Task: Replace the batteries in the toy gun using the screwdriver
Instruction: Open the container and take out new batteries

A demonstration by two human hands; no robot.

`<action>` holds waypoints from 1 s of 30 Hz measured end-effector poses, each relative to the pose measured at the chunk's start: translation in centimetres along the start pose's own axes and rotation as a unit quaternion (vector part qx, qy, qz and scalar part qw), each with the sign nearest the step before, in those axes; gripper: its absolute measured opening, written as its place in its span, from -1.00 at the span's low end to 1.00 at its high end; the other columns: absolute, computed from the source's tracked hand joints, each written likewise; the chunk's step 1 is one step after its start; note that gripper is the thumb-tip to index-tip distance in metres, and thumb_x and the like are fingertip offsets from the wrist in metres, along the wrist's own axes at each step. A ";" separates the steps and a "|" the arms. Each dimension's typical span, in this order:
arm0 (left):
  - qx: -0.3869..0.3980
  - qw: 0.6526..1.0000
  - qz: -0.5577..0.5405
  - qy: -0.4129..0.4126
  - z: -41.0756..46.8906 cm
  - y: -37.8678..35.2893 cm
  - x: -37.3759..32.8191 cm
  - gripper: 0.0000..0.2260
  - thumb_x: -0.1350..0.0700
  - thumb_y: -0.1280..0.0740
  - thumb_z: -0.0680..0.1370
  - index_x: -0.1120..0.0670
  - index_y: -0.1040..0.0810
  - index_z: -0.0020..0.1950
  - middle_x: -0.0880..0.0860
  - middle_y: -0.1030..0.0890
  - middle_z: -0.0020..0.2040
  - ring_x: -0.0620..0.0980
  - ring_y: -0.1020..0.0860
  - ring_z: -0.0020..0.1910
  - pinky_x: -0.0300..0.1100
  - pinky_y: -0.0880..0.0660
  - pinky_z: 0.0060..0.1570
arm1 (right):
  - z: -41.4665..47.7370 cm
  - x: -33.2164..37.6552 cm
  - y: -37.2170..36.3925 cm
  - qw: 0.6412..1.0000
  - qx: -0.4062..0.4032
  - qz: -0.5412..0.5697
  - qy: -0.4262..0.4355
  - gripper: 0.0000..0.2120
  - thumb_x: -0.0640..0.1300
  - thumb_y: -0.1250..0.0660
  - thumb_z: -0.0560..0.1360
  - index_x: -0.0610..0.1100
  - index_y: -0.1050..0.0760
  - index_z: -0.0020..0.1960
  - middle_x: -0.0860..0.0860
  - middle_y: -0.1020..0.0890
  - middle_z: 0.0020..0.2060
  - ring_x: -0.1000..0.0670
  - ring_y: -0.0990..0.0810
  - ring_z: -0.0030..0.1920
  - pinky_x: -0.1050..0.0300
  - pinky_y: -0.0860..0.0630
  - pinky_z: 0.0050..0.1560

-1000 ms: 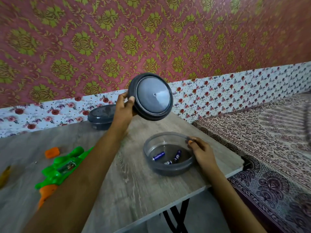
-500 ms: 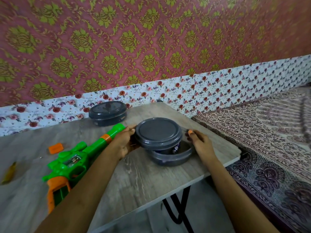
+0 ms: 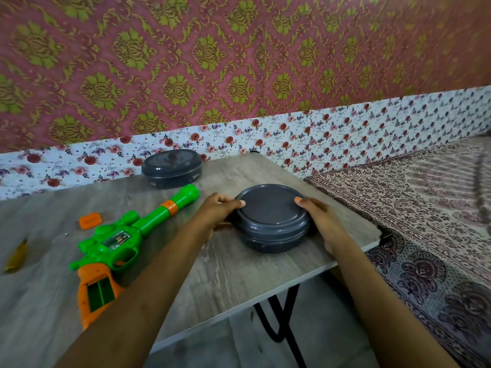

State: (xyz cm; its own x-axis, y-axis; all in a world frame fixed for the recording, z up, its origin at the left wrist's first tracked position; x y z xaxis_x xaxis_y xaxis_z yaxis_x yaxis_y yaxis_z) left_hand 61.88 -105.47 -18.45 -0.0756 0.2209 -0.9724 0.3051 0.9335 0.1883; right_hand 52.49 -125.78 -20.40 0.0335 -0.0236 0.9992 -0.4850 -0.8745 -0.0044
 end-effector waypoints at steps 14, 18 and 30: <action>0.061 0.987 -0.093 0.115 1.1 -0.7 1.5 -0.91 0.12 -0.38 0.49 0.09 -0.50 -0.14 0.08 -0.48 -0.22 -0.02 -0.45 -0.24 -0.18 -0.41 -0.23 | 1.5 0.4 0.3 0.991 0.057 -0.060 -0.101 -0.91 -0.05 -0.33 0.46 -0.06 -0.53 -0.09 -0.04 -0.59 -0.11 -0.01 -0.53 -0.08 0.09 -0.41 -0.05; 0.069 0.985 -0.114 0.111 1.4 -0.9 1.7 -0.92 0.12 -0.38 0.48 0.09 -0.52 -0.10 0.10 -0.49 -0.11 0.03 -0.46 -0.08 -0.13 -0.41 -0.11 | 1.6 0.6 0.3 0.991 0.050 -0.067 -0.104 -0.94 -0.11 -0.34 0.46 -0.09 -0.53 -0.12 -0.04 -0.58 -0.15 -0.06 -0.53 -0.07 0.02 -0.41 0.07; 0.028 0.994 -0.089 0.053 1.5 -0.9 2.2 -0.90 0.11 -0.37 0.50 0.07 -0.48 -0.16 0.05 -0.51 -0.27 -0.04 -0.47 -0.25 -0.17 -0.44 -0.22 | 2.6 -0.7 0.5 0.996 0.015 -0.038 -0.077 -0.43 0.03 -0.47 0.28 -0.15 -0.48 0.23 -0.15 -0.59 0.12 -0.17 -0.55 0.10 0.03 -0.48 -0.09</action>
State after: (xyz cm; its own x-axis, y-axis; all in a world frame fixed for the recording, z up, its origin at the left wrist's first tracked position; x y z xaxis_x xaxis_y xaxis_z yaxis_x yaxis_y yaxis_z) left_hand 62.88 -106.27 -21.01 -0.2330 0.0843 -0.9688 0.3301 0.9439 0.0028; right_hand 54.50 -127.43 -21.25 0.2044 -0.0299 0.9784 -0.4493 -0.8909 0.0666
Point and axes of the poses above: each hand's wrist, its own z-axis towards the middle knuckle, its own y-axis out of the back of the hand, x = y × z, the point moved 4 cm from there along z, towards the middle knuckle
